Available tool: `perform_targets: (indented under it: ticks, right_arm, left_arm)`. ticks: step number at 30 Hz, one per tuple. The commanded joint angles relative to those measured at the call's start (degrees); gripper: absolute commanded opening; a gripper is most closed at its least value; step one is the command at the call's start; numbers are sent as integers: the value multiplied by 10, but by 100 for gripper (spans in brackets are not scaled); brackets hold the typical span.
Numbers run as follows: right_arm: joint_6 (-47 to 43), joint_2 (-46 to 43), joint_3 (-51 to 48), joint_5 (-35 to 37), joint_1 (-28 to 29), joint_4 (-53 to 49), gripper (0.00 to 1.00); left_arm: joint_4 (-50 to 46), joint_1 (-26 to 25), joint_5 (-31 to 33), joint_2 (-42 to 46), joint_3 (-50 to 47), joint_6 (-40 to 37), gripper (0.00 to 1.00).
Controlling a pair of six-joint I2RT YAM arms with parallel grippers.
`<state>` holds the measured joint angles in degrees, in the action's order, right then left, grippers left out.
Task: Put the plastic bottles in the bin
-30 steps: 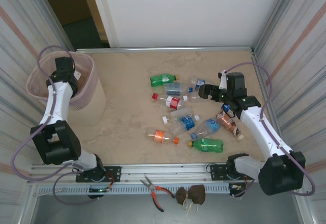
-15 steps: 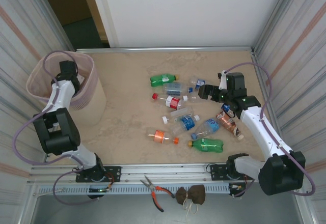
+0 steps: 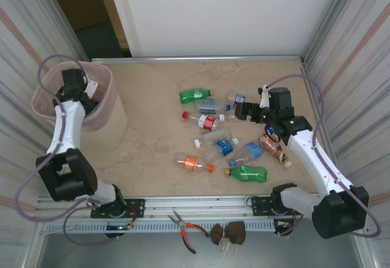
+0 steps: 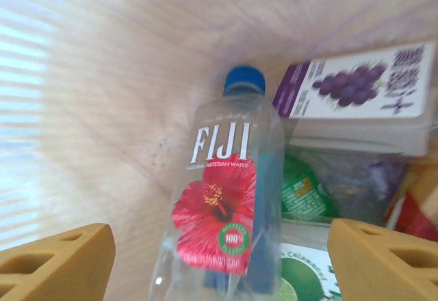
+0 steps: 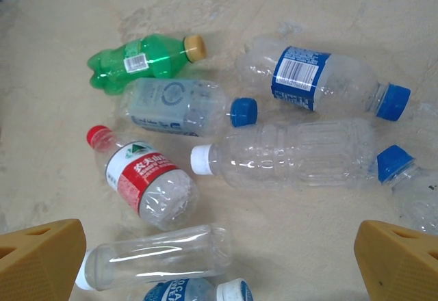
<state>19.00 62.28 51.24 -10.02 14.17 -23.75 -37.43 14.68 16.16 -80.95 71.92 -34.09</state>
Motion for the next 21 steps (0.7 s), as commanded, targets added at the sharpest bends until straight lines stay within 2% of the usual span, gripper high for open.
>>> perform_targets:
  ticks: [1,7,10,13,16,21]
  right_arm:
    - [1,-15,7,9,6,-11,99]
    - [1,-28,-2,6,9,-25,99]
    - [1,-38,-3,5,10,-35,100]
    - [0,-50,-10,6,11,-41,99]
    - [-2,-53,-14,9,12,-49,100]
    - [-1,-70,-15,6,14,-66,100]
  left_arm:
    - [-25,5,-72,59,29,41,82]
    - [-72,-1,-179,126,61,84,80]
    - [-90,-32,-213,156,68,89,79]
    - [-114,-95,-226,175,73,64,77]
    - [-134,-181,-223,188,73,35,76]
    - [-129,-300,-273,216,46,-1,76]
